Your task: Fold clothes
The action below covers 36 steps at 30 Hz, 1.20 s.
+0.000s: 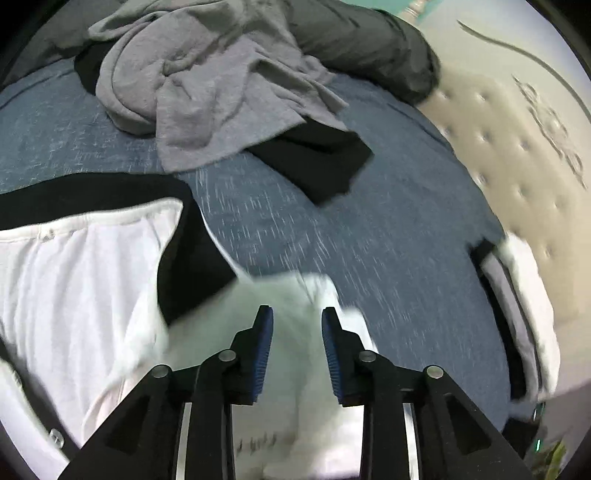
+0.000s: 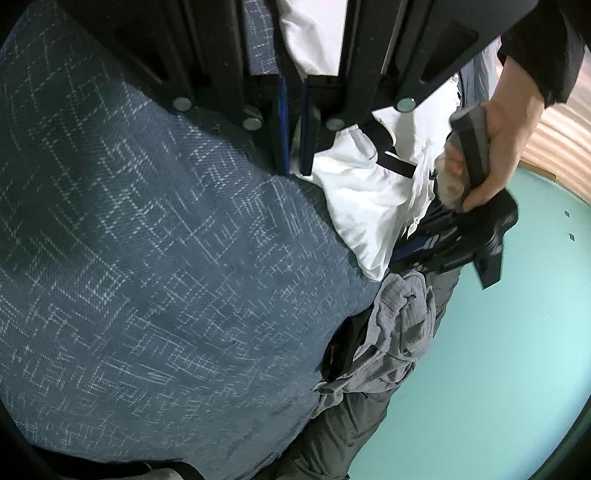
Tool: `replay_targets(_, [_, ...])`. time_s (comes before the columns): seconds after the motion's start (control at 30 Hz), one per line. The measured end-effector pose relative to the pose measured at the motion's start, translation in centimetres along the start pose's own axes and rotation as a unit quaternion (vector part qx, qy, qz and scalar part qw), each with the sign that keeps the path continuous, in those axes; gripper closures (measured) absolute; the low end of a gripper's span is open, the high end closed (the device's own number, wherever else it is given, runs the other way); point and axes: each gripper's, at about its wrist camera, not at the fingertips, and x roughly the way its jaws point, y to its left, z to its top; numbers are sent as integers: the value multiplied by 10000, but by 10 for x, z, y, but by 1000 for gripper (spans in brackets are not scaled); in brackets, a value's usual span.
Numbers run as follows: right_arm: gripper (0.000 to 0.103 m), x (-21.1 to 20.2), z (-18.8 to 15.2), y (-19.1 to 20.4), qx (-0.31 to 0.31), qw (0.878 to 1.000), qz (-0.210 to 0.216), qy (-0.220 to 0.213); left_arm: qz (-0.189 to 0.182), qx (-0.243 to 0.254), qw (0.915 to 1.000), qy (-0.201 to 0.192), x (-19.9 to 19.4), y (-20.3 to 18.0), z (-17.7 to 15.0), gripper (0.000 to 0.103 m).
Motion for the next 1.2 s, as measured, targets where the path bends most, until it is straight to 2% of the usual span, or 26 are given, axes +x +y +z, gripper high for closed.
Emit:
replay_targets(0.07, [98, -1, 0, 1, 5, 10000, 15, 2, -73, 162, 9998, 128, -10, -1, -14, 69])
replay_targets(0.17, [98, -3, 0, 3, 23, 10000, 49, -17, -227, 158, 9991, 325, -17, 2, -36, 68])
replay_targets(0.27, [98, -4, 0, 5, 26, 10000, 58, -22, -211, 92, 9989, 416, -23, 8, -55, 68])
replay_targets(0.5, [98, -5, -2, 6, 20, 10000, 51, -25, -250, -118, 9980, 561, -25, 23, -74, 69])
replay_targets(0.53, [98, -4, -2, 6, 36, 10000, 50, -14, -241, -79, 9979, 601, -25, 23, -76, 76])
replay_targets(0.57, [98, -4, -2, 5, 42, 10000, 46, -6, -203, -16, 9978, 623, -26, 21, -77, 90])
replay_targets(0.6, [98, -3, -2, 5, 37, 10000, 37, 3, -165, 46, 9978, 645, -27, 20, -78, 92])
replay_targets(0.73, [98, -3, -3, 3, 45, 10000, 23, 37, -42, 188, 9971, 731, -32, 19, -80, 92])
replay_targets(0.93, [98, -2, -3, 2, 30, 10000, -25, 74, 313, 799, 9903, 1092, -34, 5, -93, 92])
replay_targets(1.03, [98, -3, -2, 0, 76, 9999, 0, 88, 362, 941, 9884, 1135, -38, -1, -97, 88])
replay_targets(1.13, [98, -4, -1, 1, 79, 9999, 1, 87, 225, 694, 9933, 895, -50, 5, -92, 69])
replay_targets(1.2, [96, -5, 0, 3, 30, 10000, -30, 79, 155, 512, 9963, 667, -61, 9, -87, 62])
